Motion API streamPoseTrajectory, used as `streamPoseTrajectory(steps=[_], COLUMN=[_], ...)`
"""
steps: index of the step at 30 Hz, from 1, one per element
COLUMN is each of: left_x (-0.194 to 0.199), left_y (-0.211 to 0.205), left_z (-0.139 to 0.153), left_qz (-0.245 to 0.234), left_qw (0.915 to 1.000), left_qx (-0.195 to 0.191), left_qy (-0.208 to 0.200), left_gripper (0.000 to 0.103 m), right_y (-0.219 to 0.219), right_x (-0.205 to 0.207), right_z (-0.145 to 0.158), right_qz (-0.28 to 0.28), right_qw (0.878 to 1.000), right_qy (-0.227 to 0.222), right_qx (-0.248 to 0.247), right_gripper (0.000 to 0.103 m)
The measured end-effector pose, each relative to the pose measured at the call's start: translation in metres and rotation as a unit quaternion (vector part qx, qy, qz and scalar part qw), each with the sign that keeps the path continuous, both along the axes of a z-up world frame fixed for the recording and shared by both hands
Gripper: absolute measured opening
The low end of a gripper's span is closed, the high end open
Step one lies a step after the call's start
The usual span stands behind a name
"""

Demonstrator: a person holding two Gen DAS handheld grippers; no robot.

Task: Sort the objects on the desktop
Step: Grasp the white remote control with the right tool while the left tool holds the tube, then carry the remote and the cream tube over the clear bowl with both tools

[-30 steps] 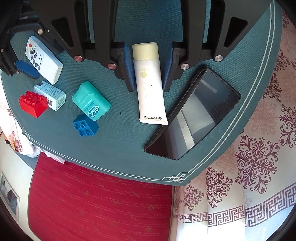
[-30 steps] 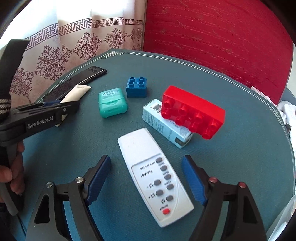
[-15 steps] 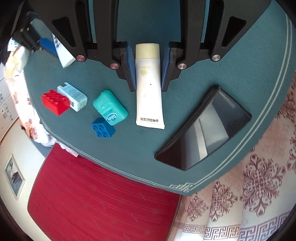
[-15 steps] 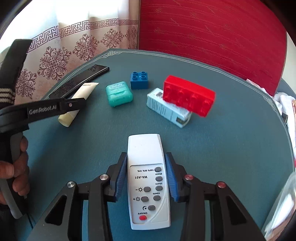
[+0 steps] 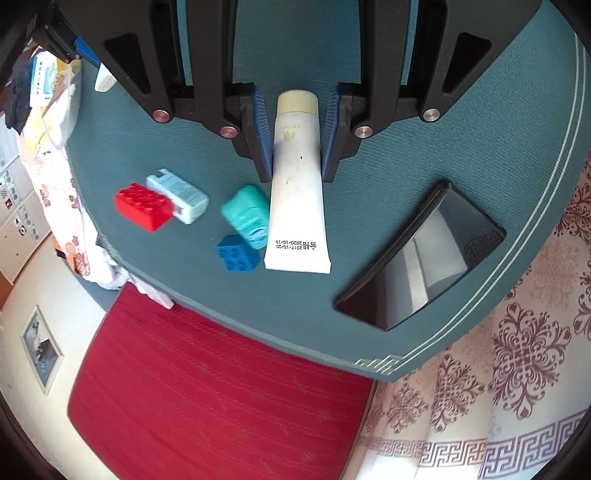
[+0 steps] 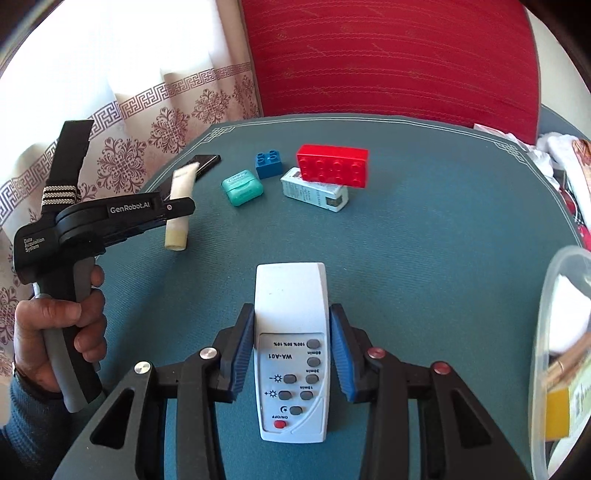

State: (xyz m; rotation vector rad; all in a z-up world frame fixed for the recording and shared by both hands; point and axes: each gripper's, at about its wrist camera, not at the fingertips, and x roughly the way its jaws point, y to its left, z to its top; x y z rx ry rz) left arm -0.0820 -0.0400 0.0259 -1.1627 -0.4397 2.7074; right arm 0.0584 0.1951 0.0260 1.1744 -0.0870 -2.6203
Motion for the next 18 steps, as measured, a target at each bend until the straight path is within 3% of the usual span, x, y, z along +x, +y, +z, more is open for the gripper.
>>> streamPoseTrajectory(steps=[6,18], left_x=[0.009,0.033], left_y=[0.011,0.045], left_z=[0.011,0.025], left_qz=[-0.028,-0.089], left_qw=[0.9994,0.9950], left_qx=[0.004,0.006], left_qy=[0.019,0.045], left_gripper=[0.028,0.028], right_y=[0.020,0.078], right_x=[0.016,0.055], right_z=[0.007,0.043], right_qz=[-0.035,-0.123], right_qw=[0.999,0.990], right_qy=[0.004,0.058], right_qx=[-0.026,-0.047], right_gripper=[0.043,0.043])
